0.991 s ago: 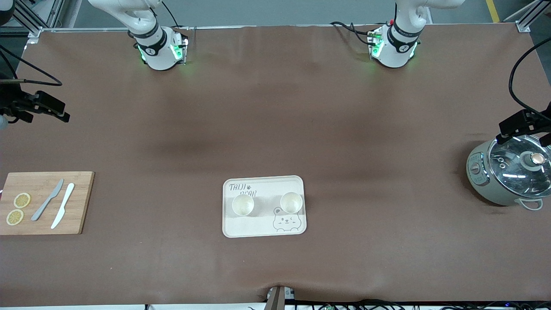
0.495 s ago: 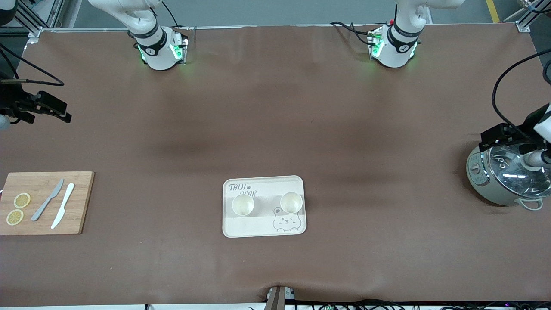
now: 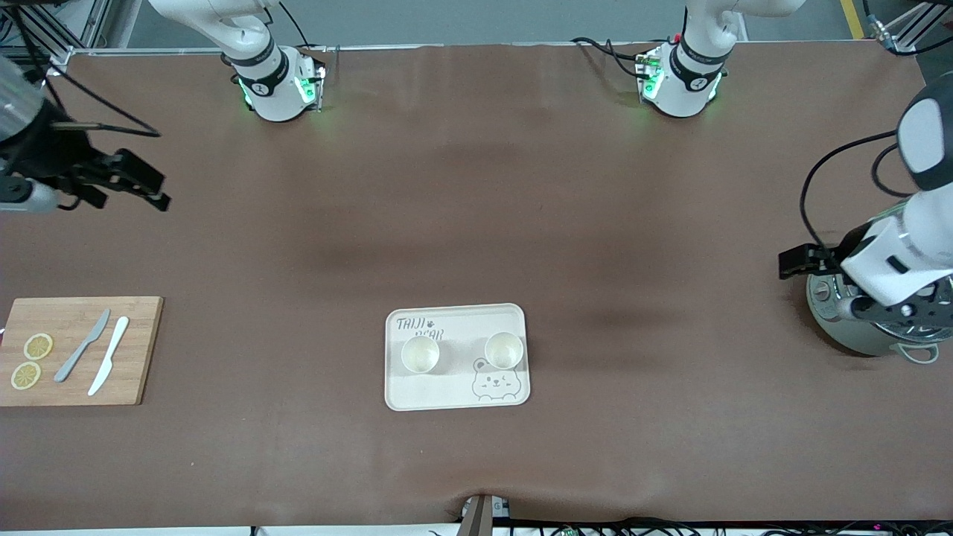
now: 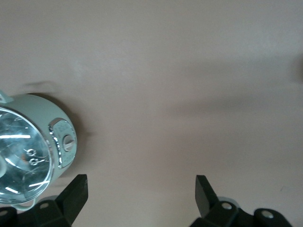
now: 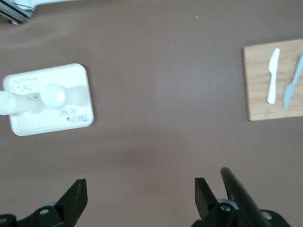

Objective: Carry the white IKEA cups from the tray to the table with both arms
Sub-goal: 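Reach both grippers down toward the two white cups on the tray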

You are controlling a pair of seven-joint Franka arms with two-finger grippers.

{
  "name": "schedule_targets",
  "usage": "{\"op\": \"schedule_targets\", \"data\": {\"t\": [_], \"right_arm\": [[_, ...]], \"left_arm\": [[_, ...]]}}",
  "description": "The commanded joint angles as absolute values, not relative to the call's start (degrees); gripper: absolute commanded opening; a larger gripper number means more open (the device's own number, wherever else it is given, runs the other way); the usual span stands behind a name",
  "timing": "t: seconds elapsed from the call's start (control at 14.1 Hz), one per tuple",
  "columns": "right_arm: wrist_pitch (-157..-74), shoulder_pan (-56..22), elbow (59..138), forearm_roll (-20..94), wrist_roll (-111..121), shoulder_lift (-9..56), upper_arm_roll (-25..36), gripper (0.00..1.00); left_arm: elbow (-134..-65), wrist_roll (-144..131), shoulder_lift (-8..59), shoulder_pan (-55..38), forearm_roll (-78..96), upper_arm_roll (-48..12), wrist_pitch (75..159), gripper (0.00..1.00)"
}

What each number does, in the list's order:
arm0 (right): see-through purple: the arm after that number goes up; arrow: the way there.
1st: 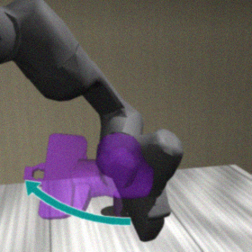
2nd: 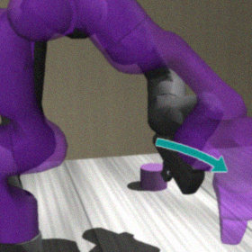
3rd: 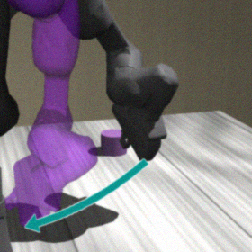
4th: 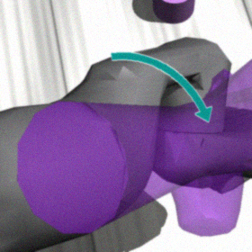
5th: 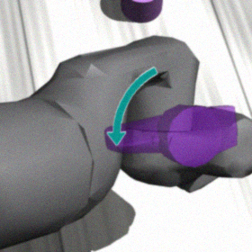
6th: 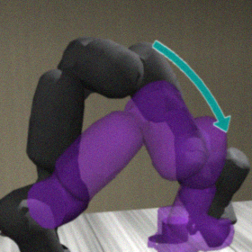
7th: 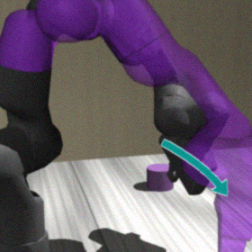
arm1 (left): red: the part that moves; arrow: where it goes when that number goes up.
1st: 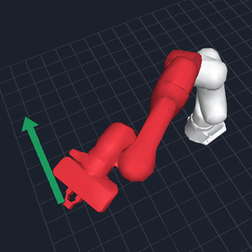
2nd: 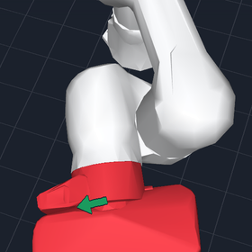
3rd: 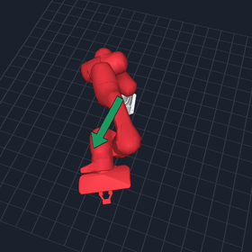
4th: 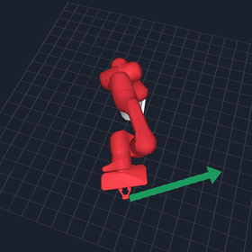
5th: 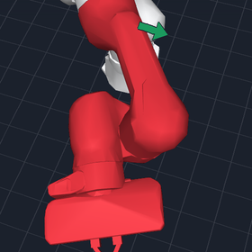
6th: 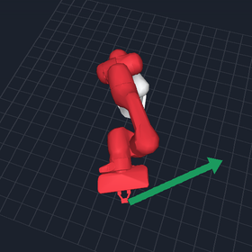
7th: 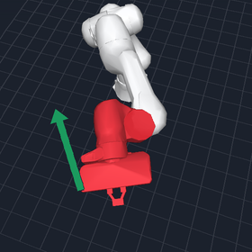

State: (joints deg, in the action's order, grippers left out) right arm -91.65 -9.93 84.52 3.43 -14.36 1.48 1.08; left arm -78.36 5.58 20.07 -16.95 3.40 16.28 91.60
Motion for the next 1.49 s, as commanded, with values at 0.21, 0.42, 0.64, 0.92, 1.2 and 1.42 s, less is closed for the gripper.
{"op": "schedule_targets", "data": {"t": [0.21,0.42,0.64,0.92,1.2,1.42], "right_arm": [[-94.01,-14.4,72.69,3.69,-21.16,15.36,1.41,1.0],[-101.15,-19.49,72.69,3.52,-28.28,20.2,1.49,1.0],[-106.42,-21.97,72.69,3.34,-31.11,24.77,1.49,1.0],[-113.89,-23.82,72.77,2.99,-32.08,30.84,1.58,1.0],[-116.28,-25.14,72.86,2.72,-32.34,35.06,1.67,1.0],[-117.06,-26.27,72.95,2.11,-32.78,37.17,1.67,1.0]], "left_arm": [[-77.26,0.72,25.22,-20.21,2.99,16.26,93.77,1.0],[-77.26,-2.8,27.68,-21.88,3.25,16.17,96.32,1.0],[-77.26,-6.57,29.88,-21.97,7.37,15.56,99.13,1.0],[-77.17,-15.71,33.48,-24.6,11.25,15.12,106.24,1.0],[-77.08,-23.71,36.73,-27.33,12.57,14.33,113.18,1.0],[-76.99,-29.78,39.02,-29.96,12.66,14.24,119.07,1.0]]}}
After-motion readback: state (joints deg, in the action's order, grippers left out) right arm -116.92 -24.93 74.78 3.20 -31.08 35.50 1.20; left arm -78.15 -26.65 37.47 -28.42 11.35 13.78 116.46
